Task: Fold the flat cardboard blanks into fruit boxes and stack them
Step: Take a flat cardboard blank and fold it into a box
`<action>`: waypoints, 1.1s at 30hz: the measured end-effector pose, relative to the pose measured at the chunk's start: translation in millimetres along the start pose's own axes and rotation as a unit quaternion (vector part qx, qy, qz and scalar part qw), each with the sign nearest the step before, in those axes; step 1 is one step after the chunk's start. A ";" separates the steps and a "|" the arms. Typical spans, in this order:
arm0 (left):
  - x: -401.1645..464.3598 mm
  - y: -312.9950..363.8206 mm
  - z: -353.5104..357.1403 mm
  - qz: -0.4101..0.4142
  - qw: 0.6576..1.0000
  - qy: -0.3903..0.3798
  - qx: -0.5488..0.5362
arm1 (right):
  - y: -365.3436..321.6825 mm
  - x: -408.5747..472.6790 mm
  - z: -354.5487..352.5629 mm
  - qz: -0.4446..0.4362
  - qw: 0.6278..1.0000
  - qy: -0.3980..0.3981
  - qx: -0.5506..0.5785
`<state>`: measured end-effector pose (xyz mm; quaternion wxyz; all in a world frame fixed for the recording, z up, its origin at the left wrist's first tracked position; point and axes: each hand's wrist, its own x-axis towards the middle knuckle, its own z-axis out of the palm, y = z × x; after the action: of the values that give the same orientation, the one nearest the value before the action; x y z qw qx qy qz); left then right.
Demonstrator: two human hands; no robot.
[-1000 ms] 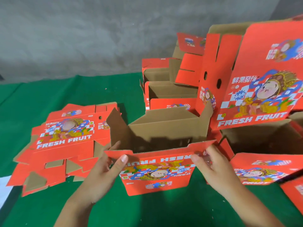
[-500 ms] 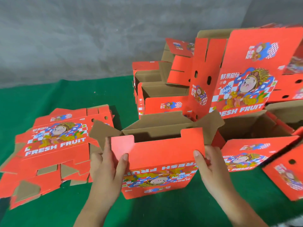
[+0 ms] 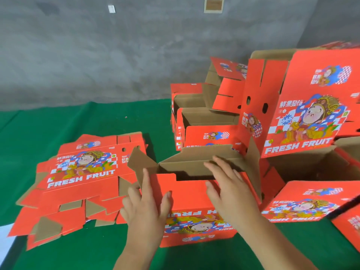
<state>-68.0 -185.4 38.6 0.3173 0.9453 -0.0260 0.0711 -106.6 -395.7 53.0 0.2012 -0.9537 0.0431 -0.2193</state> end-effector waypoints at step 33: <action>63.5 24.0 22.8 0.196 0.976 0.005 0.095 | 44.6 -31.2 -9.1 0.051 0.994 0.083 -0.051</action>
<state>-4.9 -218.6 44.5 0.2062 0.9472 -0.2027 0.1390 -138.4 -434.5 30.0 0.1588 -0.9379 0.1193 -0.2844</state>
